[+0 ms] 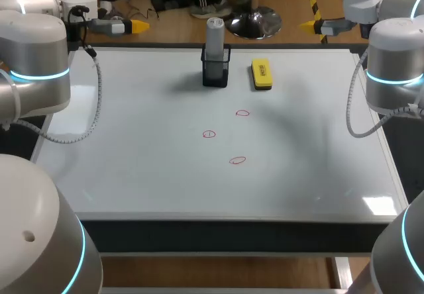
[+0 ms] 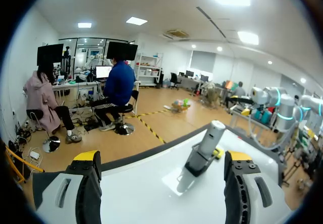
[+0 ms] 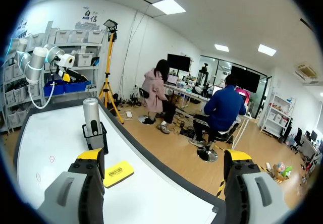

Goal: Pick up the inspection probe, press it on each red-marked spot on the whiteboard one by one, put down the probe, pick up the eraser, and wipe off all the red marks.

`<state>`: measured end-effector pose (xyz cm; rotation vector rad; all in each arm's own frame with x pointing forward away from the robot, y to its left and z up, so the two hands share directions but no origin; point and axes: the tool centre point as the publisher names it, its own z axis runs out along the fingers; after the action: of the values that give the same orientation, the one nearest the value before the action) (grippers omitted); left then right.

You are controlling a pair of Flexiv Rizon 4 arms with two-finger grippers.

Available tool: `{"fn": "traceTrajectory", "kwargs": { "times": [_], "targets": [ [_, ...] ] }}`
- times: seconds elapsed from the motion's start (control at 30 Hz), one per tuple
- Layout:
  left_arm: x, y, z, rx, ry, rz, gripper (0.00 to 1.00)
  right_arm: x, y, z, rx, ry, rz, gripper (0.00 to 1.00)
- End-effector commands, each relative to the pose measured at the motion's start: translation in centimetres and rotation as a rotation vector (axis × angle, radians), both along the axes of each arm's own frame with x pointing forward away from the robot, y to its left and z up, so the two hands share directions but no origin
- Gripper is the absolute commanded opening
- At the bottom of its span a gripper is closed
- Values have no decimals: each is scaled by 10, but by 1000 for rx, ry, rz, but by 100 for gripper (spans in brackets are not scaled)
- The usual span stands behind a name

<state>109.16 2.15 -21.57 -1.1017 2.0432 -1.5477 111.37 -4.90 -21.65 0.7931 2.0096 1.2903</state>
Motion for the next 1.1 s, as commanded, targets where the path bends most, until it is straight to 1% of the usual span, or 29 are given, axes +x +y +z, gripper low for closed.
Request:
{"fn": "traceTrajectory", "kwargs": {
  "times": [0.03,0.1,0.3,0.37,0.5,0.63,0.73,0.9,1.1],
  "targets": [
    [2,-7,-1,-19,-27,-69,100,0,0,0,-1,1,1,100],
    [3,-12,0,-37,-44,-127,100,0,0,0,-1,1,1,100],
    [6,-35,-1,-43,-80,-296,100,0,0,0,-1,1,1,100],
    [10,-40,-4,-50,-90,-341,100,0,0,0,-1,1,1,100],
    [11,-60,-7,-63,-109,-430,100,0,0,0,-1,1,1,100],
    [15,-75,-11,-79,-130,-497,100,0,0,0,-1,1,1,100],
    [19,-88,-16,-69,-139,-549,100,0,0,0,-1,1,1,100],
    [27,-109,-25,-76,-157,-611,100,0,0,0,-1,1,1,100],
    [37,-137,-36,-104,-158,-678,100,0,0,0,-1,1,1,100]
  ]
}}
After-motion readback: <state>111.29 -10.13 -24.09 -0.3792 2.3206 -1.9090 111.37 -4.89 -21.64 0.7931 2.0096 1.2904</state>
